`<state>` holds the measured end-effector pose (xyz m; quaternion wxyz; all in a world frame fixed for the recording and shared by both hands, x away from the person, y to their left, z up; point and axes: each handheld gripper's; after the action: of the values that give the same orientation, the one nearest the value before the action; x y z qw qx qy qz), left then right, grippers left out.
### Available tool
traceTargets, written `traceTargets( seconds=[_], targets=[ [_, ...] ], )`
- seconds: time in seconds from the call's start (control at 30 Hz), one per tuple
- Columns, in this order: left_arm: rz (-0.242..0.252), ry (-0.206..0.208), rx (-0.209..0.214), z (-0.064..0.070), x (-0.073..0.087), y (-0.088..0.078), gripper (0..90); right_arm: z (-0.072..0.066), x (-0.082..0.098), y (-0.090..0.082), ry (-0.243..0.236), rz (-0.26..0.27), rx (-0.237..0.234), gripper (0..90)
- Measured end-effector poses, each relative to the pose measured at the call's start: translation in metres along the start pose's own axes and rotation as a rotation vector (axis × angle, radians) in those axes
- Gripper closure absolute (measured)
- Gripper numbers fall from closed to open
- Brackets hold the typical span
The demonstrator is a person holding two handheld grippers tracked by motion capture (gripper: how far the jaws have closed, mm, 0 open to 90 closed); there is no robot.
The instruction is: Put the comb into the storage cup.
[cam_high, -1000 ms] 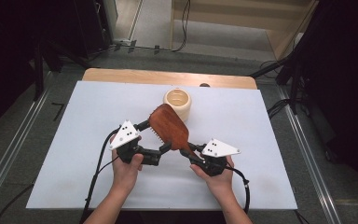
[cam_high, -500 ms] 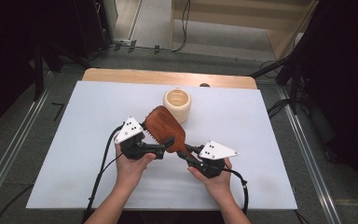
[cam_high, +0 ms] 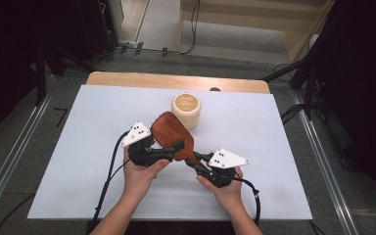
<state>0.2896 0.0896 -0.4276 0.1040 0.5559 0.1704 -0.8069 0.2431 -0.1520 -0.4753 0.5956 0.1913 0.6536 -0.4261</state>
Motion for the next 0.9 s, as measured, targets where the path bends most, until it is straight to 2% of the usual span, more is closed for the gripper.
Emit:
traceTargets(
  seconds=[0.1,0.2,0.3,0.5,0.57,0.73,0.83,0.9],
  targets=[
    [-0.009,-0.008,-0.018,-0.0013,-0.0003,0.0000,19.4,-0.0009,0.0000,0.0000,-0.001,0.004,-0.003,69.8],
    [-0.010,-0.034,-0.010,-0.0033,-0.0001,0.0015,15.3,-0.0019,-0.0007,-0.0004,-0.006,0.010,-0.005,69.8],
    [-0.012,-0.046,0.006,-0.0040,0.0000,0.0028,15.2,-0.0026,-0.0008,0.0001,-0.008,0.014,-0.010,69.8],
    [-0.017,-0.062,0.032,-0.0039,-0.0006,0.0061,22.3,-0.0049,-0.0005,0.0009,-0.019,0.018,-0.015,69.8],
    [-0.015,-0.067,0.017,-0.0029,-0.0013,0.0061,29.3,-0.0050,-0.0004,0.0012,-0.019,0.018,-0.011,69.8],
    [-0.015,-0.101,0.068,-0.0063,-0.0010,0.0059,35.9,-0.0052,0.0006,0.0015,-0.021,0.017,-0.002,69.8],
    [-0.022,-0.095,0.096,-0.0056,-0.0010,0.0062,40.8,-0.0058,0.0020,0.0033,-0.026,0.016,0.005,69.8],
    [-0.031,-0.077,0.105,-0.0030,-0.0013,0.0062,44.4,-0.0063,0.0026,0.0045,-0.031,0.012,0.010,69.8]
  ],
)
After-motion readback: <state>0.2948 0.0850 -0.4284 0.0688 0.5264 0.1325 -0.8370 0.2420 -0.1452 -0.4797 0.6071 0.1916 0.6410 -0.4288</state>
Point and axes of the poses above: each handheld gripper's, and its own axes: y roughly forward along the jaws, x roughly out of its underside, z roughly to its right, and after that the axes turned 13 degrees about x, right-handed
